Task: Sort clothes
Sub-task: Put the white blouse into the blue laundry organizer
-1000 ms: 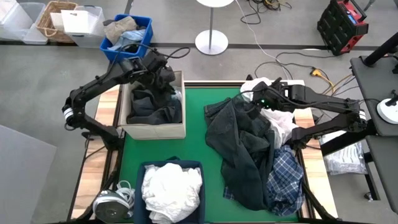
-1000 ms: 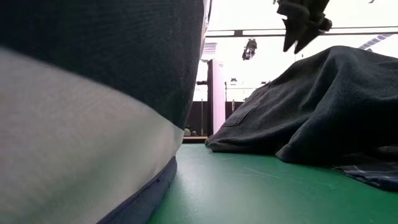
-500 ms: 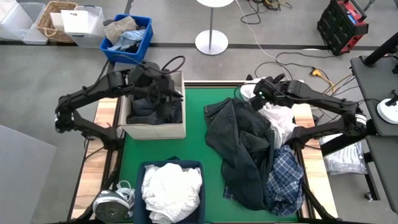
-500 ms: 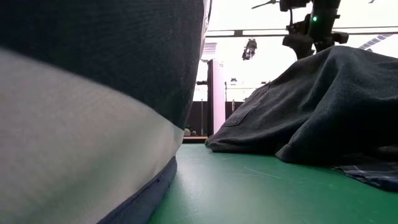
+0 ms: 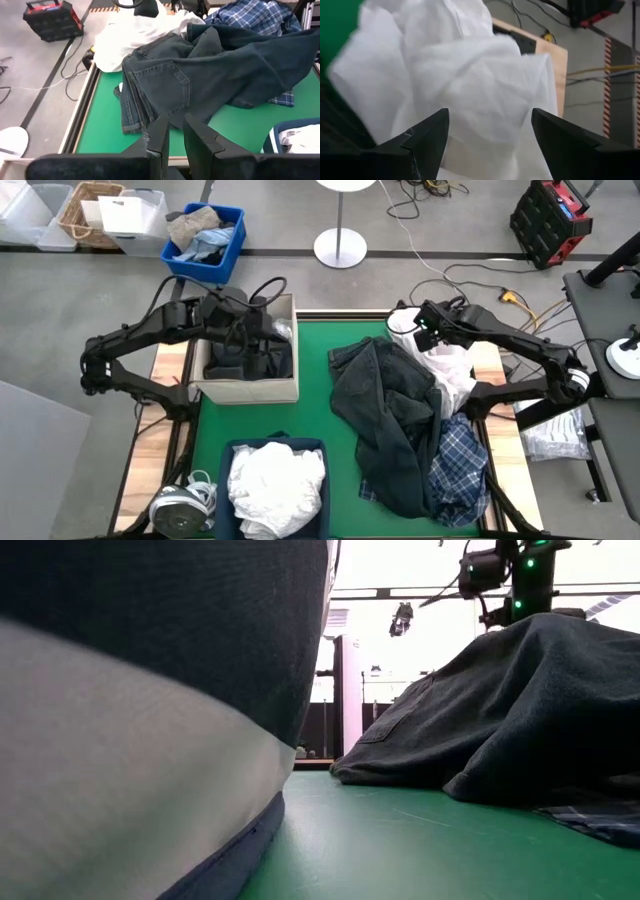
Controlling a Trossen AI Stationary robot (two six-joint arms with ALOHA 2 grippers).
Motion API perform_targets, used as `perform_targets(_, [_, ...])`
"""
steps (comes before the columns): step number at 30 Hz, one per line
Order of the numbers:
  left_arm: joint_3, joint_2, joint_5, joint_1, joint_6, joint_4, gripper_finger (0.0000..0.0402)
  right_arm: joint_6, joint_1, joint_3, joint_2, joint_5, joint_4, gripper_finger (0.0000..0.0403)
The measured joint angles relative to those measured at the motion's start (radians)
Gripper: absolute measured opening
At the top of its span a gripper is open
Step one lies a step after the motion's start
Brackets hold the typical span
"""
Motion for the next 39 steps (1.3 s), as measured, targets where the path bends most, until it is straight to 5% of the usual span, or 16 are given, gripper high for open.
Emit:
perform_targets(10, [-0.058,0.001,0.0,0.0,-0.006,0.055,0.0037,-0.078,-0.037,-0.085,0.0,-0.011,0.11,0.023])
perform_targets(20, [-0.07,0.0,0.002,-0.012,-0.027,0.064,0.0037,-0.186,-0.053,-0.108,0.0,-0.044,0.178,0.0025])
perform_targets(29, [-0.07,-0.016,0.002,-0.061,-0.044,0.069,0.0037,-0.231,-0.01,-0.016,-0.058,-0.028,0.181,0.0009])
perform_targets(39, [-0.069,-0.083,0.001,-0.096,-0.073,0.069,0.0037,-0.342,0.17,0.122,-0.191,-0.019,0.353,0.0009])
